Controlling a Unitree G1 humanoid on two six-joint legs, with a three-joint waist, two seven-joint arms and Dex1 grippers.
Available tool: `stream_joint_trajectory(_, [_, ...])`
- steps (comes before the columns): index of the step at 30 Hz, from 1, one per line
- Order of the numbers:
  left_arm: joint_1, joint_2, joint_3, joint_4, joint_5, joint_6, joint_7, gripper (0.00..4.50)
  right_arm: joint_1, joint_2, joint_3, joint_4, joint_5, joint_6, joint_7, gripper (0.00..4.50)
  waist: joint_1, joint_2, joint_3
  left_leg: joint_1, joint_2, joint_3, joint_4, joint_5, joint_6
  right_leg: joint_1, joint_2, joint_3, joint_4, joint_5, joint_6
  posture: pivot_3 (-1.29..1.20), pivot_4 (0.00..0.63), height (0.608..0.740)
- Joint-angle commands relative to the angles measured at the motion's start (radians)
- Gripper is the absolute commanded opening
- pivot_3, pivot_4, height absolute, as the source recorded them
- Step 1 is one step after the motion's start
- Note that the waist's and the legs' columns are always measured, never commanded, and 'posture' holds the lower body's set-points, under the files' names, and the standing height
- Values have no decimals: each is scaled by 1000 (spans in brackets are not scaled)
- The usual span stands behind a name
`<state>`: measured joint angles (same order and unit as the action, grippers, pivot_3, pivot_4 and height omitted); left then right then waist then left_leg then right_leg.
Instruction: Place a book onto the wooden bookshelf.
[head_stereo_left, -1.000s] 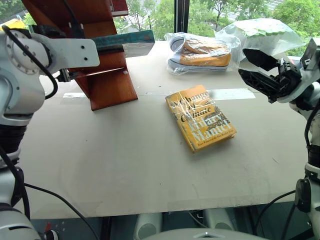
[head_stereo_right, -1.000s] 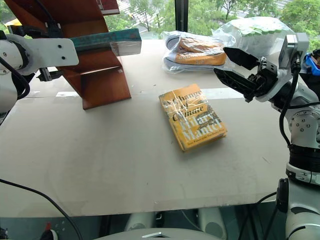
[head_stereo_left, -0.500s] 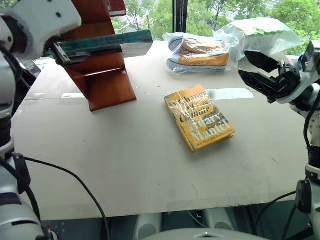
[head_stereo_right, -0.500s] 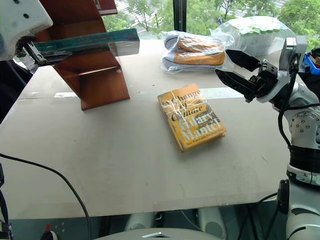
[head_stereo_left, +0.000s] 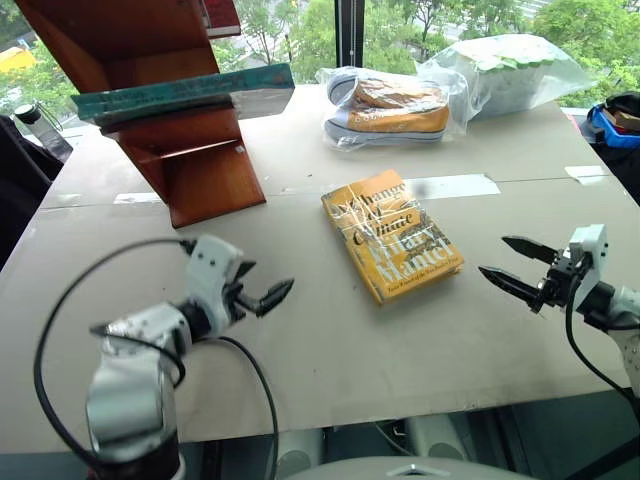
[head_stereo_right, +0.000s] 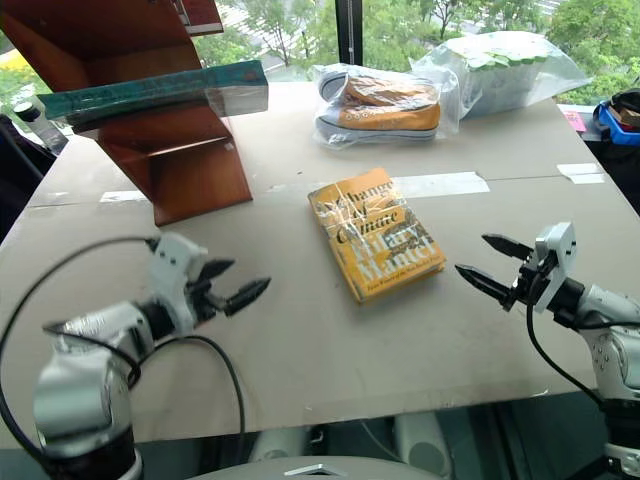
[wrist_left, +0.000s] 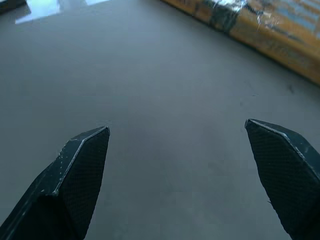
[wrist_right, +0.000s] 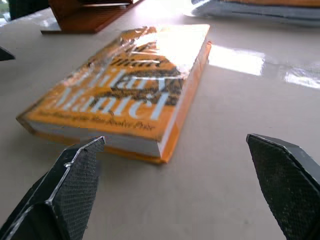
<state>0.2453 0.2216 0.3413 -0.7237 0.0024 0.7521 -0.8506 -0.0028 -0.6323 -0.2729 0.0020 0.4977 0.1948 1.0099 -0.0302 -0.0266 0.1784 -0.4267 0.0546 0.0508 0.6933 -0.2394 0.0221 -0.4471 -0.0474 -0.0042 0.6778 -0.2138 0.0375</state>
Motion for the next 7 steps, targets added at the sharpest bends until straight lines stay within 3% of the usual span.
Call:
stream_joint_trajectory(1, [117,-25,-53,2,-22,-262,42,4458,17,3,-6,39,-64,-134,1,4500,5,2,-2,1,0,0,1,0,0,1,0,0,0,0,-1,0,150,693])
stream_joint_trajectory(4, [207,-25,-88,42,-31,-403,72,4458,32,12,-14,97,-85,-205,10,4500,15,3,-3,13,0,-3,5,-4,-5,12,-1,-1,-1,0,-1,0,150,693])
stream_joint_trajectory(7, [218,-7,-89,64,-50,-433,95,4458,33,6,-19,134,-81,-236,31,4500,15,3,-3,12,0,-6,6,-4,-6,13,-2,-1,-2,0,-1,0,150,693])
